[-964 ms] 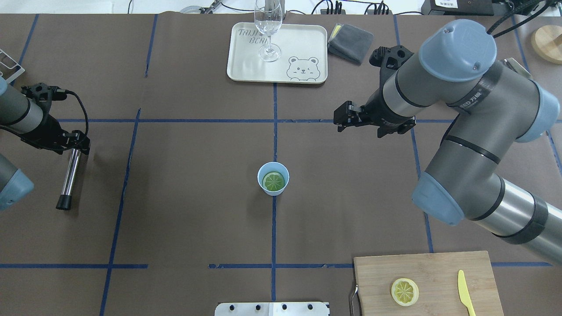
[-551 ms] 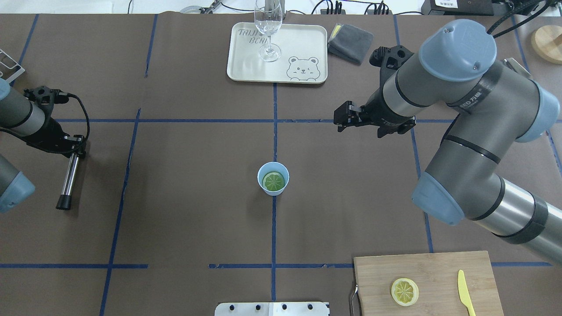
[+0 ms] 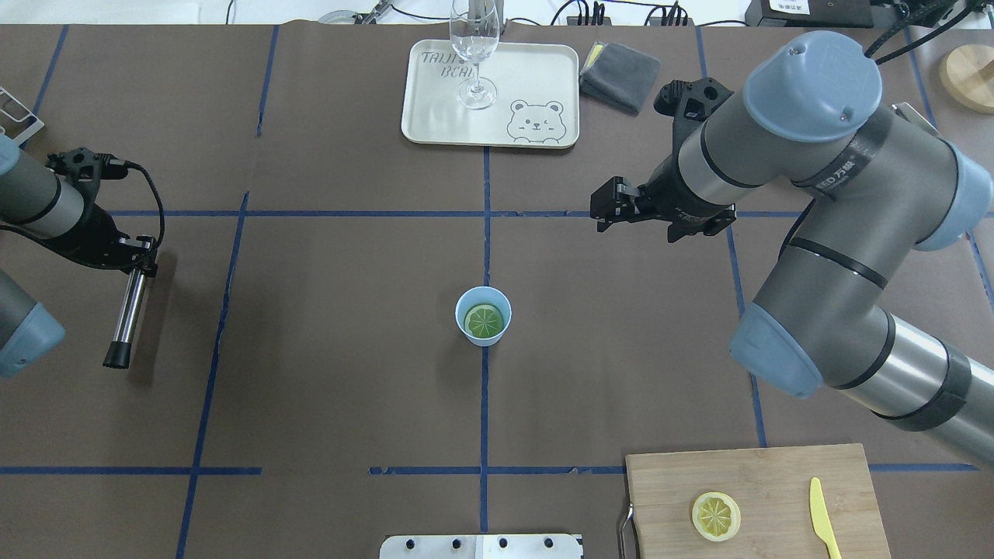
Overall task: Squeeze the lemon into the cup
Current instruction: 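Grasp the steel muddler upright with the left gripper, then carry the steel muddler over the blue cup with the left gripper, then press the muddler down onto the lemon inside the cup with the left gripper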
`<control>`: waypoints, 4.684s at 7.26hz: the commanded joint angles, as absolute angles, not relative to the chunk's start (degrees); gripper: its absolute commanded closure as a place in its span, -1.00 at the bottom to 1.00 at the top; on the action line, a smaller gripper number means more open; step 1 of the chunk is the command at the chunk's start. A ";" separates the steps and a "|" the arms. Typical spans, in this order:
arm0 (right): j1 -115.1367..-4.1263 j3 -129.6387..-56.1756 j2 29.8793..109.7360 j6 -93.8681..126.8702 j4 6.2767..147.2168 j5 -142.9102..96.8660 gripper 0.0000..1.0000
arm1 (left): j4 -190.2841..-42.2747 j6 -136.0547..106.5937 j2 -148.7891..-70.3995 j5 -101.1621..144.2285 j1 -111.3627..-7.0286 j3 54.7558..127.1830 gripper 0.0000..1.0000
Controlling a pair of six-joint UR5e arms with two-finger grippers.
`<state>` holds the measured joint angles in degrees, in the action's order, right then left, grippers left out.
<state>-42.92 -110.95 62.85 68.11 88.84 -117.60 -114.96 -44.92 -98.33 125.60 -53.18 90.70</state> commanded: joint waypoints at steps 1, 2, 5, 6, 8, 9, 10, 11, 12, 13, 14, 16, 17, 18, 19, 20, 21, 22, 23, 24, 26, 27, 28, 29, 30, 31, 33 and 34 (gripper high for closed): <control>-46.03 -111.27 63.02 68.03 88.77 -121.18 -1.00 | -114.26 -44.91 -101.13 125.51 -53.09 99.10 1.00; -47.71 -111.36 63.71 66.37 88.77 -122.51 -1.00 | -113.91 -45.43 -106.30 125.51 -53.00 100.01 1.00; -52.37 -111.45 66.62 59.69 88.86 -125.50 -1.00 | -114.60 -45.44 -119.33 122.80 -46.33 101.76 1.00; -53.17 -111.45 67.40 59.42 88.86 -125.51 -1.00 | -117.48 -44.92 -120.92 119.56 -45.97 104.39 1.00; -54.40 -111.62 68.55 57.67 88.86 -125.68 -1.00 | -134.13 -45.44 -121.29 97.18 -36.89 104.59 1.00; -55.71 -111.45 69.51 55.74 88.86 -127.51 -1.00 | -140.56 -44.66 -121.03 83.20 -29.95 103.28 1.00; -57.11 -111.18 69.78 54.42 88.86 -129.18 -1.00 | -141.67 -44.56 -121.46 75.31 -27.01 103.27 1.00; -57.48 -111.09 69.79 54.40 88.94 -129.29 -1.00 | -144.12 -44.47 -121.73 69.58 -25.07 102.92 1.00; -57.83 -110.92 69.70 54.40 88.95 -129.29 -1.00 | -147.79 -44.12 -121.73 61.95 -21.66 101.88 1.00; -57.83 -110.92 69.61 54.32 88.95 -129.46 -1.00 | -151.49 -41.68 -122.08 54.83 -19.45 99.43 1.00; -57.83 -111.00 69.61 54.40 88.86 -129.81 -1.00 | -153.52 -40.96 -121.91 48.67 -16.64 98.19 1.00; -57.74 -110.92 69.61 54.32 88.86 -129.73 -1.00 | -153.81 -39.03 -122.16 40.29 -13.55 96.60 1.00; -57.74 -110.92 69.61 54.32 88.86 -129.73 -1.00 | -153.90 -39.11 -122.25 39.82 -12.67 96.42 1.00; -57.74 -110.92 69.61 54.32 88.86 -129.81 -1.00 | -154.68 -39.11 -122.17 39.81 -12.40 96.07 1.00; -57.83 -110.92 69.70 54.32 88.86 -129.81 -1.00 | -155.64 -39.11 -122.60 39.81 -12.22 93.98 1.00; -57.75 -110.92 69.78 54.32 88.86 -129.81 -1.00 | -156.52 -39.20 -123.13 39.81 -11.87 92.30 1.00; -57.83 -110.92 69.79 54.32 88.86 -129.81 -1.00 | -156.53 -39.20 -124.18 39.81 -11.00 91.15 1.00; -57.75 -110.92 69.79 54.32 88.86 -129.81 -1.00 | -156.62 -39.20 -124.28 39.81 -10.29 90.79 1.00; -57.83 -110.92 69.79 54.32 88.86 -129.81 -1.00 | -156.62 -39.20 -124.36 39.81 -9.94 90.36 1.00; -57.75 -110.83 69.79 54.32 88.86 -129.81 -1.00 | -156.97 -39.20 -124.45 39.81 -9.76 88.52 1.00; -57.74 -110.83 69.79 54.32 88.86 -129.73 -1.00 | -157.32 -39.20 -124.54 39.81 -9.67 86.76 1.00; -57.74 -110.83 69.79 54.32 88.86 -129.73 -1.00 | -157.32 -39.20 -124.45 39.81 -9.67 86.57 1.00; -57.74 -110.83 69.87 54.32 88.86 -129.73 -1.00 | -157.32 -39.20 -124.37 39.81 -9.23 86.31 1.00; -57.74 -110.83 69.87 54.40 88.86 -129.73 -1.00 | -157.32 -39.20 -124.37 39.90 -9.23 86.31 1.00; -57.83 -110.92 69.87 54.40 88.86 -129.73 -1.00 | -157.24 -39.20 -124.28 39.90 -8.97 85.87 1.00; -57.83 -110.92 69.87 54.40 88.86 -129.81 -1.00 | -157.32 -39.20 -124.28 40.08 -8.96 85.87 1.00; -57.83 -111.18 69.87 54.40 88.86 -129.81 -1.00 | -157.24 -39.11 -124.28 40.25 -8.88 85.87 1.00; -57.83 -111.18 69.87 54.40 88.86 -129.81 -1.00 | -157.24 -39.02 -124.19 40.34 -8.88 85.87 1.00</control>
